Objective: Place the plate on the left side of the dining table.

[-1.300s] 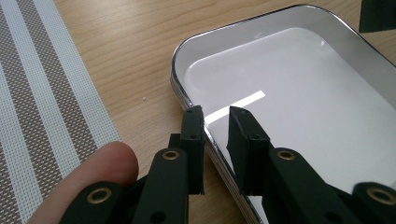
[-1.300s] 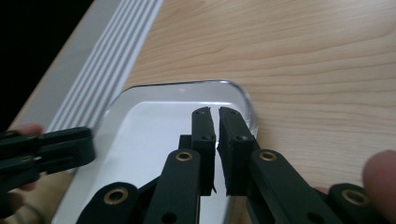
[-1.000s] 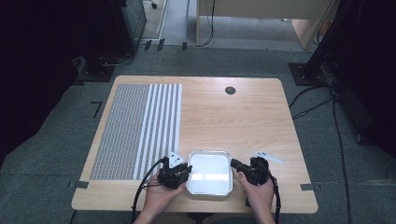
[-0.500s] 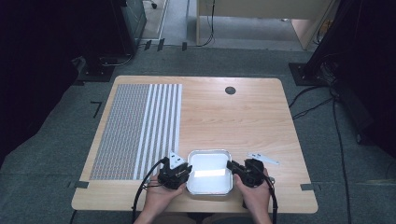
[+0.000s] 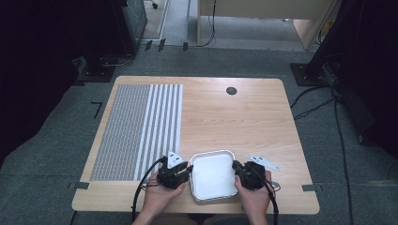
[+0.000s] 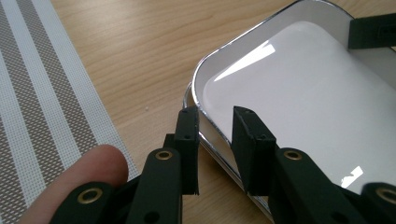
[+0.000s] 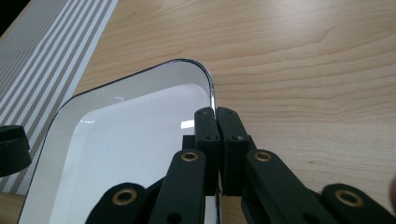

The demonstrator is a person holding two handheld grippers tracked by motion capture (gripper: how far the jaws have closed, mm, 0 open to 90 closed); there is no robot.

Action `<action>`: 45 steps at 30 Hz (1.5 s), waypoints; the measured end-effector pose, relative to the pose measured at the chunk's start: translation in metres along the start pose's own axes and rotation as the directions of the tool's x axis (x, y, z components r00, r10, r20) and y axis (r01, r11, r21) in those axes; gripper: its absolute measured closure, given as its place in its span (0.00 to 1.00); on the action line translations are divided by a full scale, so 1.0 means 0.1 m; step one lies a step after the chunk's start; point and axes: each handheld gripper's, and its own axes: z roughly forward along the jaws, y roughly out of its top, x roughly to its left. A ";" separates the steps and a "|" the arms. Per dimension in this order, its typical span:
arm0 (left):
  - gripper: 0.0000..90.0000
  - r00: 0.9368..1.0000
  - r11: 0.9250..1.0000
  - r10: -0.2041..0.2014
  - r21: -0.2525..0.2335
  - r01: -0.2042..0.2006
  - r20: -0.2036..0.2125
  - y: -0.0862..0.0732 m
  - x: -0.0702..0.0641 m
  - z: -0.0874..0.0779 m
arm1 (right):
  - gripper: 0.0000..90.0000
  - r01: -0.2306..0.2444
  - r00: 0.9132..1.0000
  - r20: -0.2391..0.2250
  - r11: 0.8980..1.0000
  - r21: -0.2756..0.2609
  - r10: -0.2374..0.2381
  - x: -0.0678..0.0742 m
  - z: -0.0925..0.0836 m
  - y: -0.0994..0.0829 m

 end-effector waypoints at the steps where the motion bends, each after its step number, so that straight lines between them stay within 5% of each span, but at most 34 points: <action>1: 0.79 1.000 1.000 -0.009 -0.008 0.009 0.004 0.01 0.01 -0.02 | 0.99 -0.019 1.000 0.005 1.000 -0.006 0.019 -0.02 -0.03 0.02; 8: 0.78 1.000 1.000 -0.010 0.002 0.010 0.026 0.01 -0.01 -0.01 | 0.99 -0.037 0.999 0.021 0.999 -0.003 0.037 -0.10 -0.06 0.09; 16: 0.79 1.000 0.996 -0.004 0.086 0.004 0.003 -0.04 -0.07 0.11 | 0.99 -0.044 0.999 0.017 0.998 0.035 0.044 -0.16 -0.05 0.12; 27: 0.82 0.996 0.997 0.045 0.071 -0.040 -0.071 -0.04 -0.13 0.18 | 0.92 -0.056 0.998 -0.004 0.998 0.009 0.056 -0.20 -0.06 0.14; 45: 0.81 0.996 0.997 0.058 0.056 -0.054 -0.073 0.04 -0.15 0.36 | 0.93 0.001 0.999 0.032 1.000 0.021 -0.002 -0.26 0.02 0.17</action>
